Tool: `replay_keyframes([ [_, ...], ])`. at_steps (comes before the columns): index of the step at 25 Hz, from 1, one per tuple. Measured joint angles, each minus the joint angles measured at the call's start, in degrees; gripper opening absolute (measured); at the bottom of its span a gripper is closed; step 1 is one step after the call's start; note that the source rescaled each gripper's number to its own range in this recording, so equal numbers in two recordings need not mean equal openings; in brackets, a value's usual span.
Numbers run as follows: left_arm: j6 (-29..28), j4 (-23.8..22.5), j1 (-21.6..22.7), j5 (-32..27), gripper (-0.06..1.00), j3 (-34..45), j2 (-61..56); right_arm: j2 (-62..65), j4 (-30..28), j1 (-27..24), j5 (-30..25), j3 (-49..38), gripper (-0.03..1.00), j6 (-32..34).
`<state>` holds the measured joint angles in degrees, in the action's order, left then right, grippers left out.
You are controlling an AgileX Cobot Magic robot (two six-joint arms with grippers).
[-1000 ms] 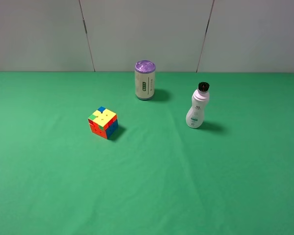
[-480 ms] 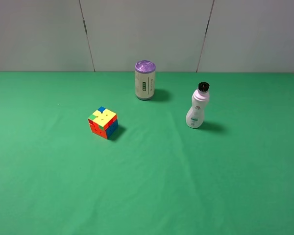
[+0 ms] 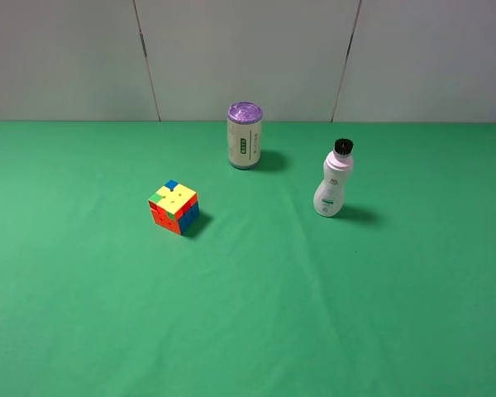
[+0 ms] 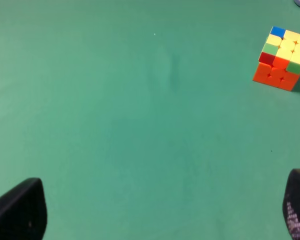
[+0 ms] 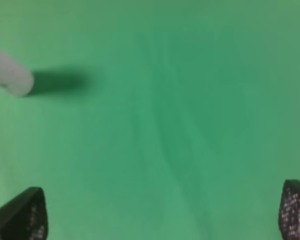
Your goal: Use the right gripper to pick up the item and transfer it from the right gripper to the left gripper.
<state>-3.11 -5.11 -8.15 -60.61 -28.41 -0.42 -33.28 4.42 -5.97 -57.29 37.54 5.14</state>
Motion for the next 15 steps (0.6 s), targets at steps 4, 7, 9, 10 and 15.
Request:
replay_keyframes([
  [4,0.00,0.00,0.00,0.00,0.99,0.00,0.00,-14.39,2.92,5.18,0.70,8.11,1.00,-1.87],
  [7,0.00,0.00,0.00,0.00,0.99,0.00,0.00,-24.22,1.42,14.17,2.19,14.78,1.00,-0.54],
  [9,0.00,0.00,0.00,0.00,0.99,0.00,0.00,-30.19,-1.72,19.86,2.70,19.35,1.00,1.62],
  [10,0.00,0.00,0.00,0.00,0.99,0.00,0.00,-33.39,-2.80,21.67,2.70,21.84,1.00,2.60],
  [15,0.00,0.00,0.00,0.00,0.99,0.00,0.00,-46.65,-3.38,27.99,0.45,33.67,1.00,2.81],
])
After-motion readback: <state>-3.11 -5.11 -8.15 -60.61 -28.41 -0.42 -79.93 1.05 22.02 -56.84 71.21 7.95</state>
